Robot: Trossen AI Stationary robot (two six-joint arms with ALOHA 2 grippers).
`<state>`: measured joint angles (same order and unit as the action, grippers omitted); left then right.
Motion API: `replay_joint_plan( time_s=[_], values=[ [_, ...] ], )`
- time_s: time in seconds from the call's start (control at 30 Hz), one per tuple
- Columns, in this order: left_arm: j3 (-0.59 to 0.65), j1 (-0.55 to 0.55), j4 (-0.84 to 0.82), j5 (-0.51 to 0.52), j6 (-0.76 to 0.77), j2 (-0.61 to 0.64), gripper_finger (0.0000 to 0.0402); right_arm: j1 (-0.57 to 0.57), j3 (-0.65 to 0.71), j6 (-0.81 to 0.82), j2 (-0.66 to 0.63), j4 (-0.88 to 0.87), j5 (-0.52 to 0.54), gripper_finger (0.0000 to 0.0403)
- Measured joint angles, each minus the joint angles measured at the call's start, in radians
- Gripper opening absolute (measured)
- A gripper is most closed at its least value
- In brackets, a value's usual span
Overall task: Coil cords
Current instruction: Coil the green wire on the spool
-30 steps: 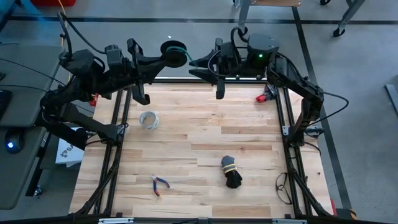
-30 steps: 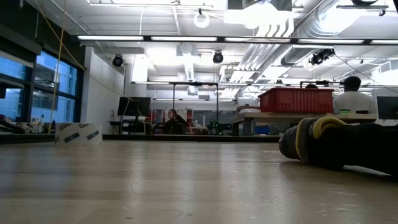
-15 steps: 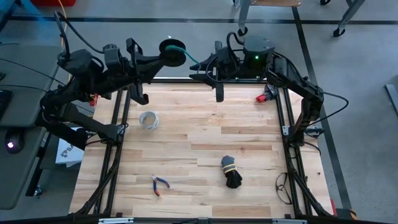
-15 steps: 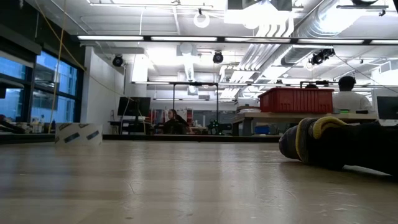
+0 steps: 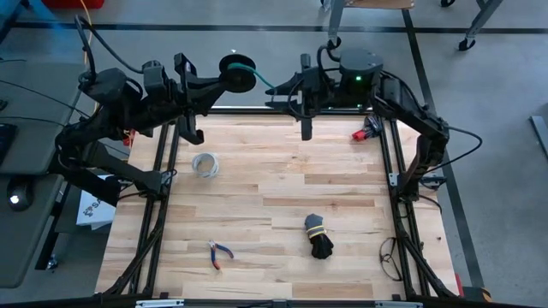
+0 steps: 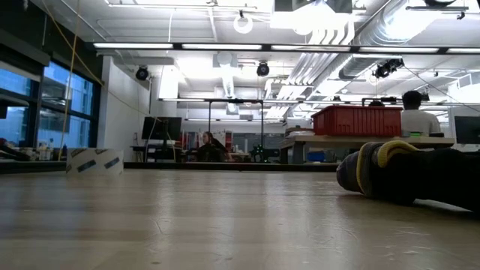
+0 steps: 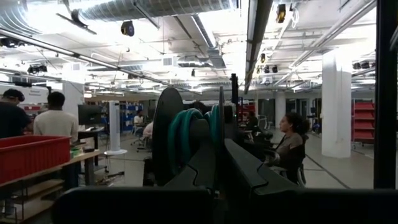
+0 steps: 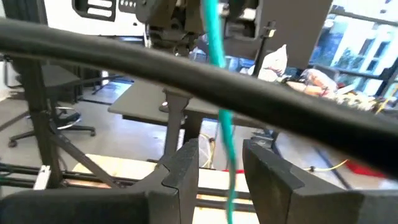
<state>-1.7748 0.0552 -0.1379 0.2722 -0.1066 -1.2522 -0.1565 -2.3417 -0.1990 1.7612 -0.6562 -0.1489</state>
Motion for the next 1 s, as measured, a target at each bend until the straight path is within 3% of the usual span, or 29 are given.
replay_joint_plan(
  time_s=[0.37,0.77,1.0],
  values=[
    [0.000,0.000,0.003,0.003,0.000,0.000,0.0007,0.000,0.000,-0.019,-0.023,-0.023,0.035,0.0116],
    [0.000,0.000,0.012,0.004,-0.001,-0.001,0.0007,0.000,0.000,-0.021,-0.024,-0.042,0.035,0.0082],
    [0.000,0.000,0.017,0.008,-0.002,-0.001,0.0007,0.000,0.000,-0.049,-0.024,-0.043,0.068,0.0007]
  ],
)
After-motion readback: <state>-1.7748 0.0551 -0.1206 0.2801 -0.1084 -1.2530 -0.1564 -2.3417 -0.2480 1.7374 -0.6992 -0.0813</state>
